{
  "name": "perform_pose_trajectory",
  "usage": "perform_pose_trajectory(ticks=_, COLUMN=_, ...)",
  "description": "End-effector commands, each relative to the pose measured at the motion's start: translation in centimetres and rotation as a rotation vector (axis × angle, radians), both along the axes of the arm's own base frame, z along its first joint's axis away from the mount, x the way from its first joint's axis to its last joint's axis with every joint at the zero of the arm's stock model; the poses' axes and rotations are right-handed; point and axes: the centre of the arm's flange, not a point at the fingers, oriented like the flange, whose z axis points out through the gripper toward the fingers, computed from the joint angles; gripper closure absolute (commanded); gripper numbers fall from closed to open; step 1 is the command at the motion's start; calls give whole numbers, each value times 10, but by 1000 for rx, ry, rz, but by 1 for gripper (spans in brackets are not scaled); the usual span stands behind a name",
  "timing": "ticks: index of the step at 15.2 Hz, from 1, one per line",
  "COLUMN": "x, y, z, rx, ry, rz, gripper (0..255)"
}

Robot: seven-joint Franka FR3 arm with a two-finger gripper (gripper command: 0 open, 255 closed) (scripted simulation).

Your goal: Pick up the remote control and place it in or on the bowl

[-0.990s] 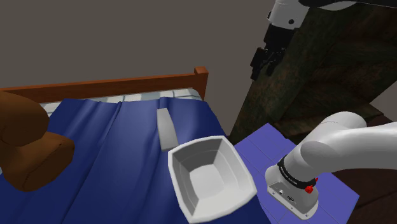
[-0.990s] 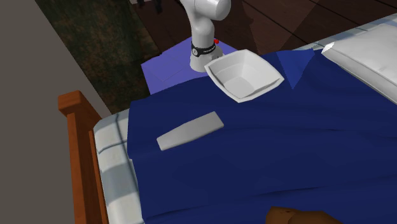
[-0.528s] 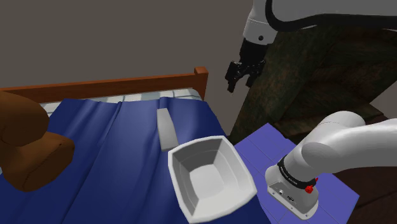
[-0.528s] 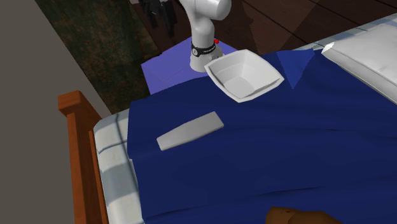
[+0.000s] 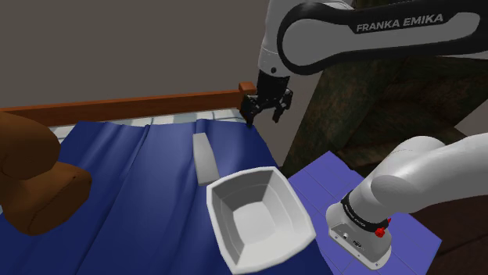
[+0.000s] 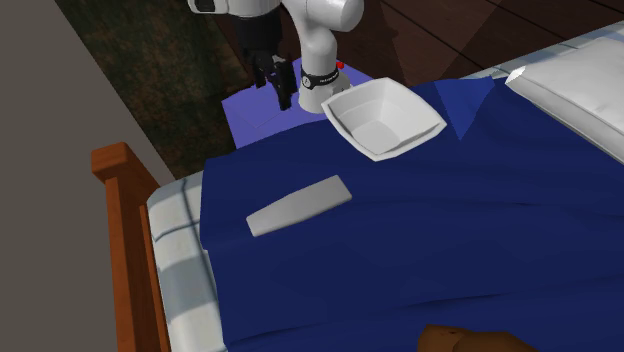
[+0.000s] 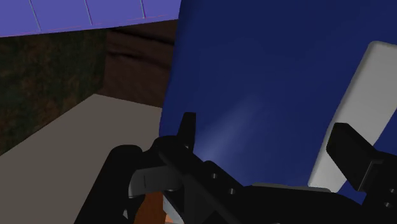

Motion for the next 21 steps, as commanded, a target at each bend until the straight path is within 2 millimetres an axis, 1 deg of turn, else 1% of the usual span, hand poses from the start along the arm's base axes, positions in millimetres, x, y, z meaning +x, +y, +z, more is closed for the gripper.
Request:
perform_pose_trajectory(ticks=1, x=10, y=25, z=-13, rx=-8, ry=-4, rz=-25, gripper=0)
perform_pose_trajectory(ticks=7, x=40, y=90, z=-52, rx=-36, ry=-15, rz=-93, gripper=0)
perform_pose_trajectory(ticks=14, x=81, y=162, z=-98, rx=-68, ry=-27, rz=-172, gripper=0)
perform_pose_trajectory(ticks=15, x=82, y=163, z=-99, rx=-69, ry=-27, rz=-174, gripper=0)
perform_pose_trajectory(ticks=21, x=82, y=163, z=-131, rx=-69, ry=-27, rz=-174, gripper=0)
